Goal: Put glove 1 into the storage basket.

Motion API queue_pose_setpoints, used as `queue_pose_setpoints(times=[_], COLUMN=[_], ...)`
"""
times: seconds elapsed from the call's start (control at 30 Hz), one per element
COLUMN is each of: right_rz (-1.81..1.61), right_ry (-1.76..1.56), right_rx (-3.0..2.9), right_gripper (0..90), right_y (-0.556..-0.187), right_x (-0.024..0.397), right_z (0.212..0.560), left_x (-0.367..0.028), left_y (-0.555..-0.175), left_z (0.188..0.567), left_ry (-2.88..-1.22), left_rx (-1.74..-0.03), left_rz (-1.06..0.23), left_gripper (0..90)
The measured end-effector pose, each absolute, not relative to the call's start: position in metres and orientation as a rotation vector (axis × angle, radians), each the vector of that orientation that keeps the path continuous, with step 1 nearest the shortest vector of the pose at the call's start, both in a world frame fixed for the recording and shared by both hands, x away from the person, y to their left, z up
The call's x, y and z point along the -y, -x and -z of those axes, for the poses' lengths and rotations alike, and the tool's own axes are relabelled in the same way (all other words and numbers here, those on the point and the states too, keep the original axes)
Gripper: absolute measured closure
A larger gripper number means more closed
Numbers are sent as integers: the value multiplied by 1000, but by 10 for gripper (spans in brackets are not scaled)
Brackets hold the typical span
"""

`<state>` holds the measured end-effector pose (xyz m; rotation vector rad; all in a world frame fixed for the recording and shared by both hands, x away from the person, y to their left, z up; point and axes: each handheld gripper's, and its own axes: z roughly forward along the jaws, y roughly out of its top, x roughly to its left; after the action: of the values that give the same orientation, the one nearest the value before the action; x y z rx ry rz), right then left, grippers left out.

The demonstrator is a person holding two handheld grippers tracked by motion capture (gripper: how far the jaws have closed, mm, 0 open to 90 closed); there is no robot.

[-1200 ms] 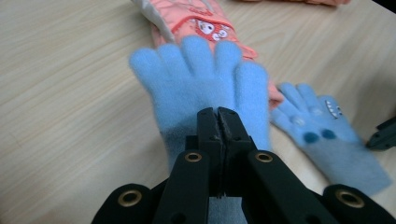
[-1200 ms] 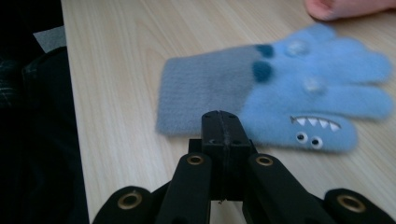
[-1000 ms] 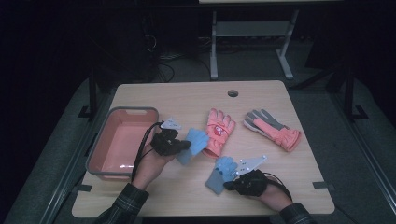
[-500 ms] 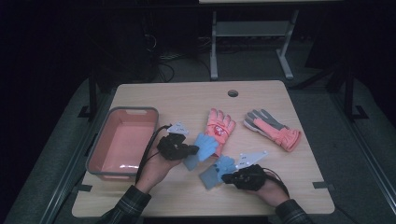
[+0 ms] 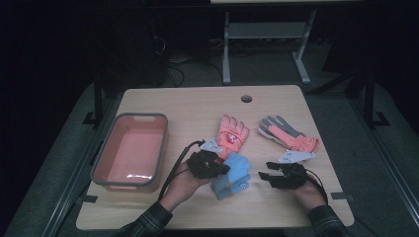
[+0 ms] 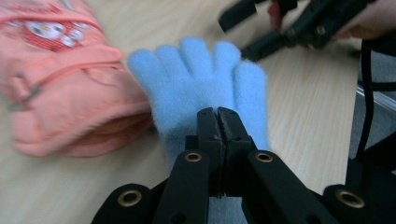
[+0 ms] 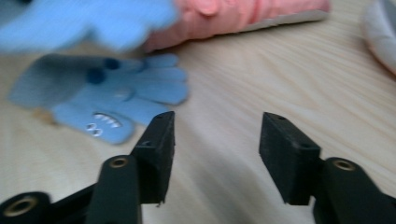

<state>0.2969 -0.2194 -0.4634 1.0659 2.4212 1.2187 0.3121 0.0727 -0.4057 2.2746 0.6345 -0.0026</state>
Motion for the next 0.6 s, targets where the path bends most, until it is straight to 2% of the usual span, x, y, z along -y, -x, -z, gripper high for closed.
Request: queue_pose_setpoints(times=[0.6], right_rz=[-1186], right_ry=[-1090], right_rx=[-2400], right_gripper=[422], right_y=[-299], right_x=[221], right_z=[467], left_x=[-58], left_y=[-310], left_z=[441], left_ry=[-2384], left_rx=[-643], left_rz=[9], left_gripper=[886])
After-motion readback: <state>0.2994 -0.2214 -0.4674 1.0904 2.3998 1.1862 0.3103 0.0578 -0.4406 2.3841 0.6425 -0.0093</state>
